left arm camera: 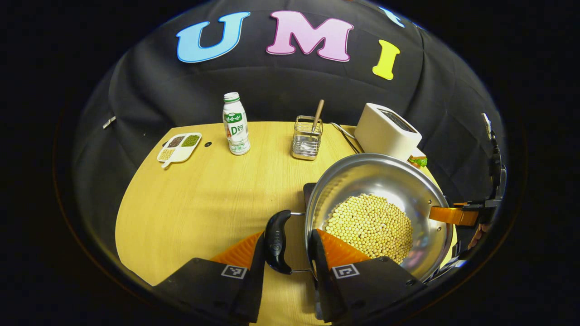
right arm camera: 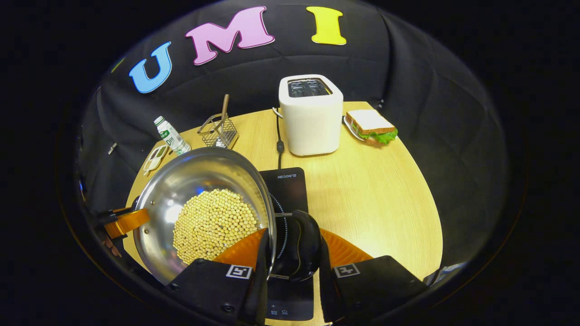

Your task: First push the handle of the pot to place it horizontally, then grasp the pot with both hands and set it on the induction cooktop.

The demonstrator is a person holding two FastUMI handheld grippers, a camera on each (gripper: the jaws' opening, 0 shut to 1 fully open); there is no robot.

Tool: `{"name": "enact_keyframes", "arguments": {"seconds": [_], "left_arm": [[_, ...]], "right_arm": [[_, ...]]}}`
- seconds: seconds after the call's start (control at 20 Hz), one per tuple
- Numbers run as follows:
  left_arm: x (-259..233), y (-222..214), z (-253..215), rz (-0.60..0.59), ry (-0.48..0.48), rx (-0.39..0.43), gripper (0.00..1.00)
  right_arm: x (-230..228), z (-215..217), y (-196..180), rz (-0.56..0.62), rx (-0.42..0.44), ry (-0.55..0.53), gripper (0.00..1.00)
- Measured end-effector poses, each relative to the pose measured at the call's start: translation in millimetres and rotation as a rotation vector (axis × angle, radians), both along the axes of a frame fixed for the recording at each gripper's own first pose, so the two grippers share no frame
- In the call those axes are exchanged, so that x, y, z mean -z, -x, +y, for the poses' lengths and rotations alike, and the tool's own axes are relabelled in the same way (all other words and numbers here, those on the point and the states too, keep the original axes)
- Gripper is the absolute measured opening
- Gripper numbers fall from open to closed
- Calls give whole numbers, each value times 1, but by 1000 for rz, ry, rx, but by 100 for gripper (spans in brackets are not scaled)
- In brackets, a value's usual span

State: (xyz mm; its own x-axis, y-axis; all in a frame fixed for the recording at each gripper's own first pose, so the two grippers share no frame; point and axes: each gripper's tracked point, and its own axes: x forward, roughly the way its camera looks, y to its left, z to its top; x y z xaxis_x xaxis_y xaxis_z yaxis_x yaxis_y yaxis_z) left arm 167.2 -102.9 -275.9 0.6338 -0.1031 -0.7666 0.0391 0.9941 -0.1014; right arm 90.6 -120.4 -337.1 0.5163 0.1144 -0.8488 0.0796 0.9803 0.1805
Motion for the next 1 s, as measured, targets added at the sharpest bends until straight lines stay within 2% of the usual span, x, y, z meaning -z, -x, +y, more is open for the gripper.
{"name": "enact_keyframes", "arguments": {"seconds": [0.55, 1.0], "left_arm": [[18, -7, -17, 2, 29, 2, 53], [18, -9, -18, -13, 36, -13, 53]], "right_arm": [[13, -17, -4, -9, 11, 26, 51], [18, -18, -4, -9, 26, 1, 51]]}}
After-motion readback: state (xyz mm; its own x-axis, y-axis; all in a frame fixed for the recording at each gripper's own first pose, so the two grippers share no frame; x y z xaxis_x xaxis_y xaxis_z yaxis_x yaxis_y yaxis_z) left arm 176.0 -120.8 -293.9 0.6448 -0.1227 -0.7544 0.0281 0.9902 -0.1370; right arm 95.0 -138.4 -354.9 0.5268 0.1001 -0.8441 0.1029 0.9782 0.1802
